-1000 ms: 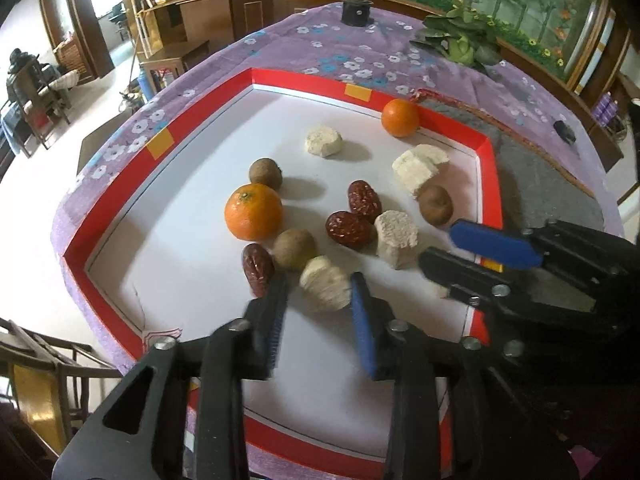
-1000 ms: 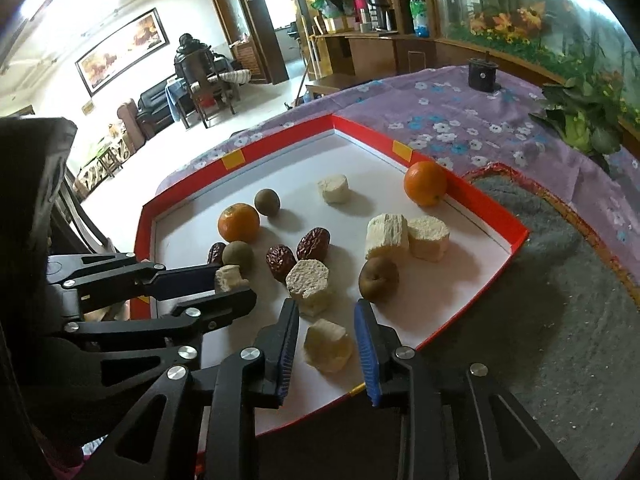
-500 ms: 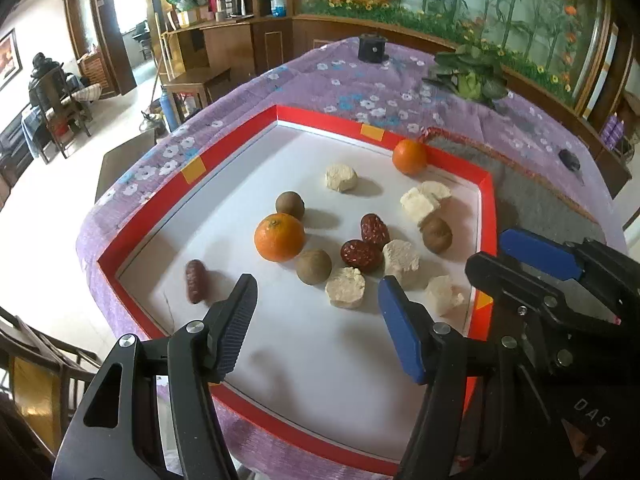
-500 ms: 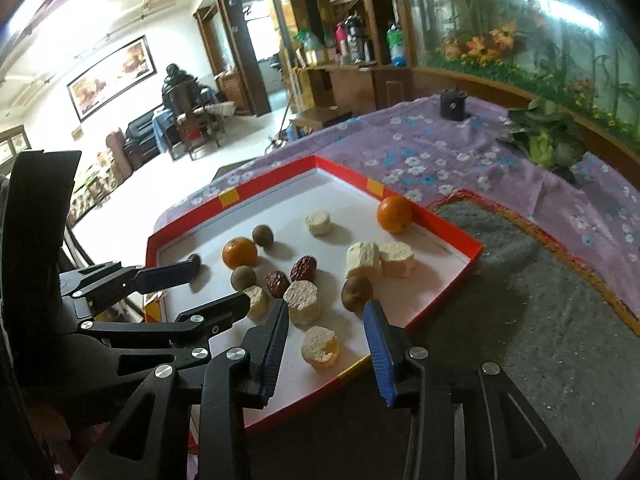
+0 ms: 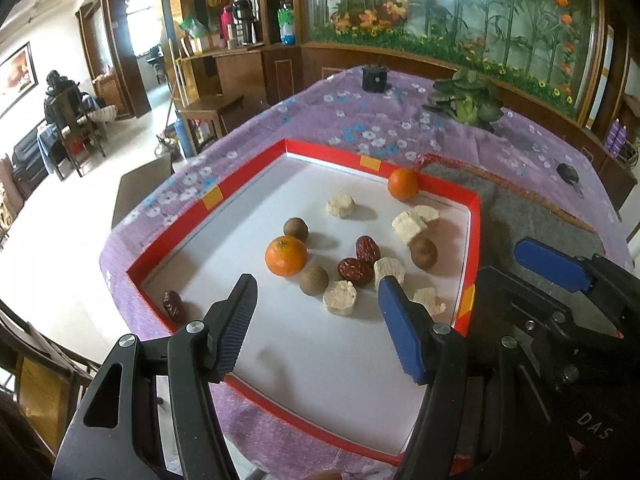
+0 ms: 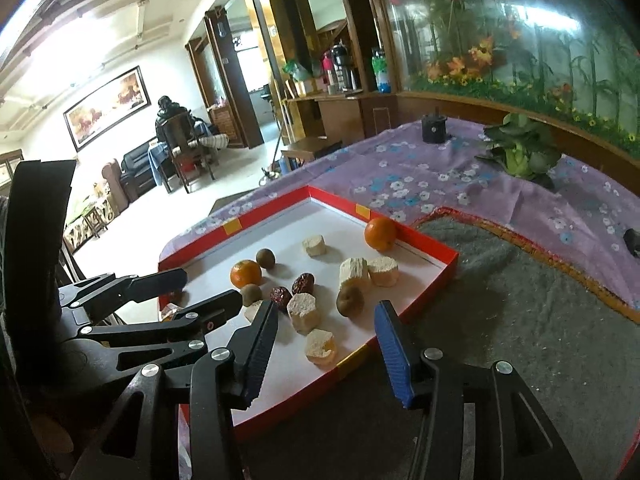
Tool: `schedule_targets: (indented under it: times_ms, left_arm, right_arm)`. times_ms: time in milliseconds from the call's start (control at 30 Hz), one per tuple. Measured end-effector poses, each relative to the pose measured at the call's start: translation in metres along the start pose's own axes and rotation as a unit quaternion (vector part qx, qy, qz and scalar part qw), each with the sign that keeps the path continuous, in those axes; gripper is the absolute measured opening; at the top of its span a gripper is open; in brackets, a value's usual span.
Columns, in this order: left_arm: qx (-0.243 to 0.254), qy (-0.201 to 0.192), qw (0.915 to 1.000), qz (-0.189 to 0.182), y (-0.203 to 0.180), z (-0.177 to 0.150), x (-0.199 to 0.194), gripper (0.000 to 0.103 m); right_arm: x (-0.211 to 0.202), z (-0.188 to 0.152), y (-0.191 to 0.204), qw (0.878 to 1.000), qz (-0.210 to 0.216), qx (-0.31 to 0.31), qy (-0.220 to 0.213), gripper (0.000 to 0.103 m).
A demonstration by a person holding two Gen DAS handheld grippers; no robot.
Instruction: Organize fruits
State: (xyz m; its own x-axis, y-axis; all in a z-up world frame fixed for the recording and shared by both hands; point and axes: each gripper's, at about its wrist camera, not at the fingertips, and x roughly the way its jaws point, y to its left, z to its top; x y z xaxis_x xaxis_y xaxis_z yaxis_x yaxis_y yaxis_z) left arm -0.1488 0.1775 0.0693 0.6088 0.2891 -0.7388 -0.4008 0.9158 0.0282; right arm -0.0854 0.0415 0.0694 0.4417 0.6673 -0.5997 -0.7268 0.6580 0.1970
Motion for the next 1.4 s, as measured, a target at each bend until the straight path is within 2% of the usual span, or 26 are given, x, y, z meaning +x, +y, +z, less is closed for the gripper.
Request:
schedule_targets:
  times_ms: [200, 367, 533, 700, 867, 1133, 1400]
  left_arm:
    - [-0.010, -0.016, 0.9998, 0.008, 0.001, -0.002, -0.007, 0.064]
    - [-0.007, -0.017, 0.9998, 0.012, -0.003, -0.003, -0.009, 0.064]
    - [-0.008, -0.015, 0.9998, -0.007, -0.005, -0.004, -0.012, 0.064]
    - [0.004, -0.014, 0.9998, 0.011, -0.008, -0.004, -0.013, 0.064]
    - [0.000, -0.002, 0.9999, 0.017, -0.004, -0.005, -0.012, 0.064]
    - [-0.005, -0.016, 0.9996, 0.022, -0.001, -0.004, -0.015, 0.064]
    - [-0.004, -0.012, 0.9997, 0.019, -0.002, -0.003, -0.013, 0.064]
  right_arm:
    - [-0.009, -0.004, -0.007, 1.000, 0.010, 0.020, -0.009, 0.049]
    - [-0.016, -0.007, -0.012, 1.000, 0.001, 0.023, -0.011, 0.050]
    - [-0.018, -0.010, -0.017, 1.000, -0.007, 0.029, -0.008, 0.050]
    - [-0.016, -0.011, -0.021, 0.999, -0.001, 0.045, -0.001, 0.050]
    - [-0.016, -0.011, -0.017, 0.999, -0.009, 0.037, -0.001, 0.050]
    - [-0.011, -0.010, -0.010, 0.999, -0.024, 0.023, 0.002, 0.050]
    - [-0.009, -0.011, -0.010, 0.999, -0.024, 0.026, 0.008, 0.050]
